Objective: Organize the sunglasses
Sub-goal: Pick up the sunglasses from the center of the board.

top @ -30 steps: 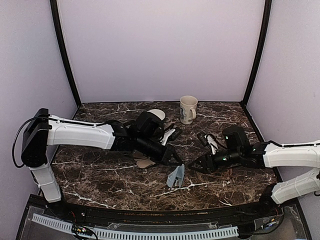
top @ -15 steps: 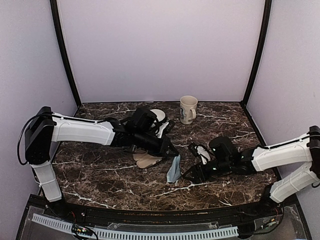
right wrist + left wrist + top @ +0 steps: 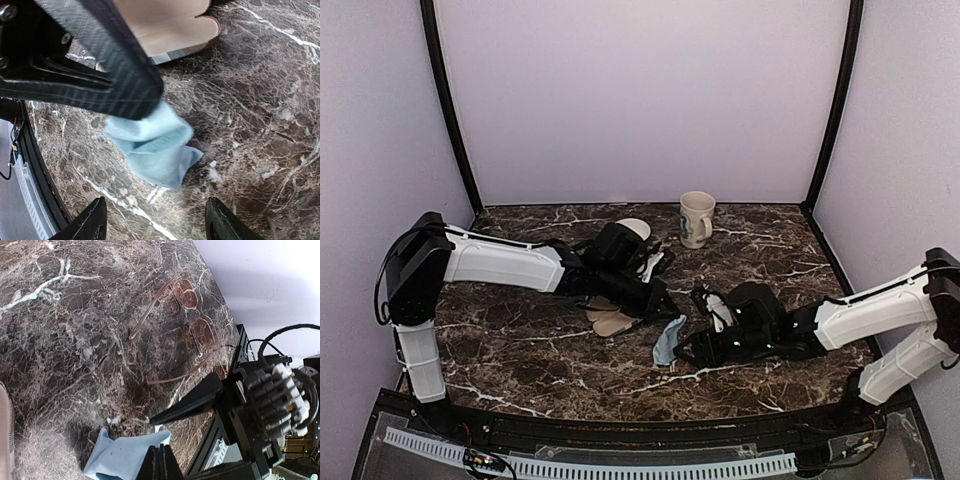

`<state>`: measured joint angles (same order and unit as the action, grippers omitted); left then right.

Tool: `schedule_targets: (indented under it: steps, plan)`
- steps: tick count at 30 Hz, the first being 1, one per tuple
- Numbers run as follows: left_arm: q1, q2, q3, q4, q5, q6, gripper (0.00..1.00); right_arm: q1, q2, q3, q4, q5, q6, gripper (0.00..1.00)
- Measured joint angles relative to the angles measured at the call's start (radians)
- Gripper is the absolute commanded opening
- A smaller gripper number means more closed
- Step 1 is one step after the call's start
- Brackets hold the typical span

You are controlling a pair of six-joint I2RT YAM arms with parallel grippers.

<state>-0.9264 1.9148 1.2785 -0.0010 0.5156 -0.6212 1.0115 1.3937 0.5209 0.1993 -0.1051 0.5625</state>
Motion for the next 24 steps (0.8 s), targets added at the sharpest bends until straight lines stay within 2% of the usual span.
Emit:
schedule_targets:
  steps: [10, 24]
  plan:
    - [0.017, 0.013, 0.031, -0.001, -0.008, 0.008, 0.0, 0.082, 0.099, 0.028, 0.045, 0.081, 0.043, 0.62]
    - [0.051, 0.013, 0.022, -0.006, -0.021, 0.014, 0.0, 0.181, 0.275, 0.243, -0.087, 0.275, 0.039, 0.53]
